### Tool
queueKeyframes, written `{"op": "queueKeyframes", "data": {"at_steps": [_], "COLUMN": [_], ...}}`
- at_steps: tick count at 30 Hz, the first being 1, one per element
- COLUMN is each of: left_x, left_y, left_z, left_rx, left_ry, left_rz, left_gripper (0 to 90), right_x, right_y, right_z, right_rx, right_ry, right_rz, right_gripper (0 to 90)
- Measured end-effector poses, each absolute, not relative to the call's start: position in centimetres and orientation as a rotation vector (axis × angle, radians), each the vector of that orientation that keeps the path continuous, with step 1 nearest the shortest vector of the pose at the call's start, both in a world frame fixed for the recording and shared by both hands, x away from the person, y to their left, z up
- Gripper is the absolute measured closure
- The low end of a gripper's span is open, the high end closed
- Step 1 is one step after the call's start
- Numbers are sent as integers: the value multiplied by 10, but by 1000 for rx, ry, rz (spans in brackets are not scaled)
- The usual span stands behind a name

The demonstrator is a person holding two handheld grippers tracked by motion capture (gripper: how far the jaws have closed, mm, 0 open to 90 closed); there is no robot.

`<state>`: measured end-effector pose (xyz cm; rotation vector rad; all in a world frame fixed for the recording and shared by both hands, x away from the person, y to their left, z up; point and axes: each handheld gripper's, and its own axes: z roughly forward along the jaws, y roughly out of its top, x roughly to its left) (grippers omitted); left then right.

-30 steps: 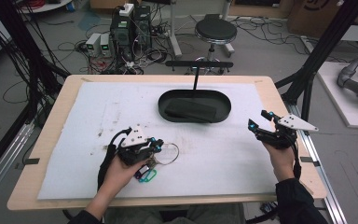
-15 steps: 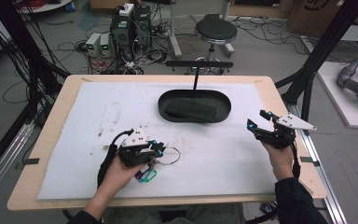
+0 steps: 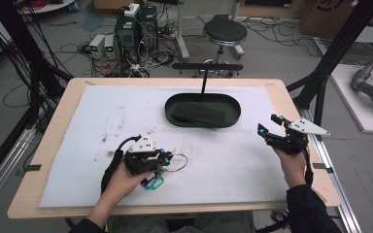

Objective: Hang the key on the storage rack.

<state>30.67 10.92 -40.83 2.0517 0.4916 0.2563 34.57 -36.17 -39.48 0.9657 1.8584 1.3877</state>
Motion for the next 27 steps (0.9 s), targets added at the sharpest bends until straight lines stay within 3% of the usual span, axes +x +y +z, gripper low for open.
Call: {"op": "queueKeyframes", "data": {"at_steps": [12,27], "left_x": [310,311], "left_y": [111,119], "left_z": [-409,-393], "left_rx": [2027,1896], "left_ry": [506,524], "left_rz": [216,264], "left_gripper": [861,863], "right_x": [346,346], "right_y": [-362,-364], "right_z": [-395,-394], "right_rx": [973,981], "right_ry": [1856,1841], "right_rz": [1393,1401], "right_gripper": [322,322]}}
